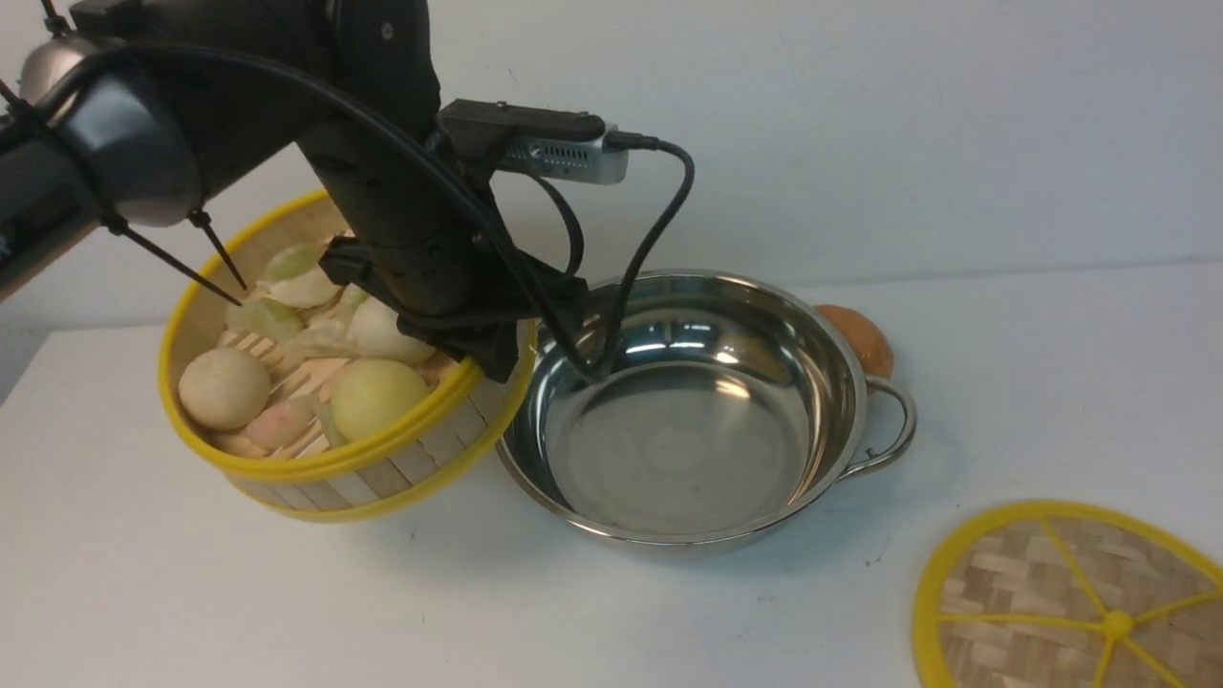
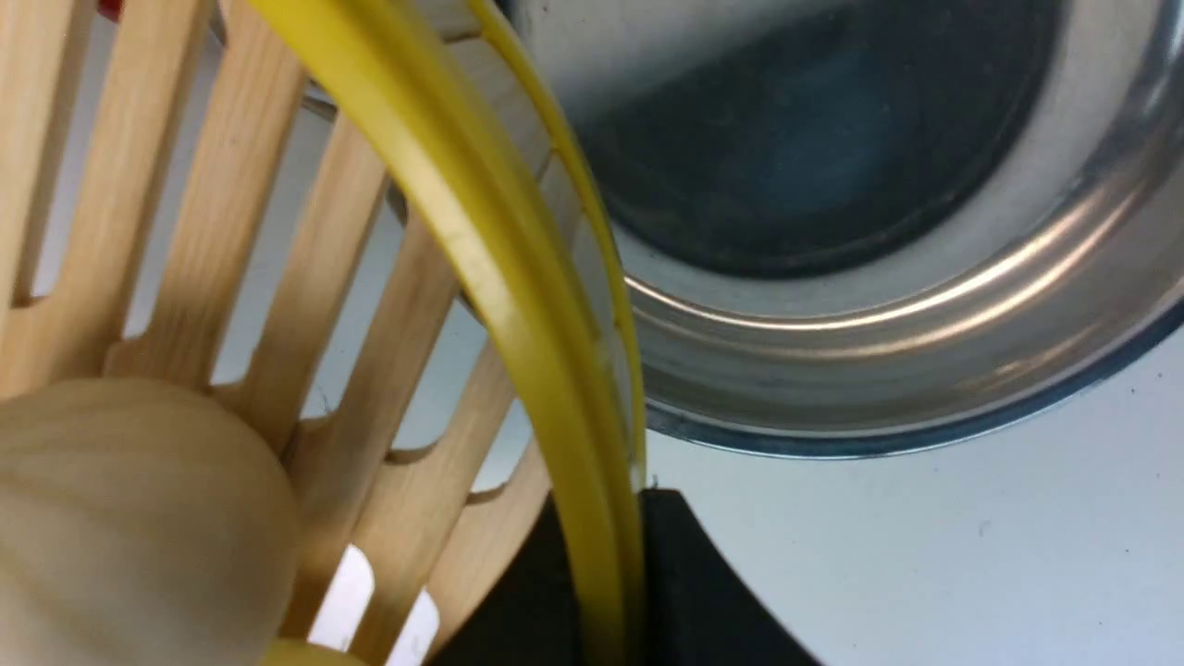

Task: Place the steamer in the pot on the white table, and put the lid on the steamer.
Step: 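Place the bamboo steamer basket with dumplings into the steel pot with the left gripper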

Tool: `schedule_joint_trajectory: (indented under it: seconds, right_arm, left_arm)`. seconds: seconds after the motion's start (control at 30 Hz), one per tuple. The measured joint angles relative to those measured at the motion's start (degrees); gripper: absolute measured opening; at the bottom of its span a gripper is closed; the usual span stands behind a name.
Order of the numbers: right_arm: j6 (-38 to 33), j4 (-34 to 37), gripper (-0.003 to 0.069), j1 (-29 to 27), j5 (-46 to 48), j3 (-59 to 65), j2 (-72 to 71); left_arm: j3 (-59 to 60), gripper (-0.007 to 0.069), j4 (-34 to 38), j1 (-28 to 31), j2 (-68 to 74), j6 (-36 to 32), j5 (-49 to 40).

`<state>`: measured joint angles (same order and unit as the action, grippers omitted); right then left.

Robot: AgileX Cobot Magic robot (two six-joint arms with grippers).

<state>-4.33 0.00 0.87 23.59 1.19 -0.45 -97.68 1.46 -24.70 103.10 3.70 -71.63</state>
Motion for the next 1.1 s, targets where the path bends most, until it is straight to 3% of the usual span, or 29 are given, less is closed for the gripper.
schedule_joint_trajectory:
  seconds: [0.3,0.67,1.1]
  right_arm:
    - [0.0,0.0,0.0241,0.0,0.0,0.0,0.0]
    - [0.0,0.0,0.0241,0.0,0.0,0.0,0.0]
    - [0.0,0.0,0.0241,0.0,0.0,0.0,0.0]
  left_arm:
    - [-1.45,0.0031,0.95,-0.99,0.1,-1.2,-0.35]
    - [-13.31,0.0031,5.62,-1.52,2.45,-3.7,-0.52]
    - [-13.73,0.0031,4.91,-8.71,8.74,-5.21,-0.79]
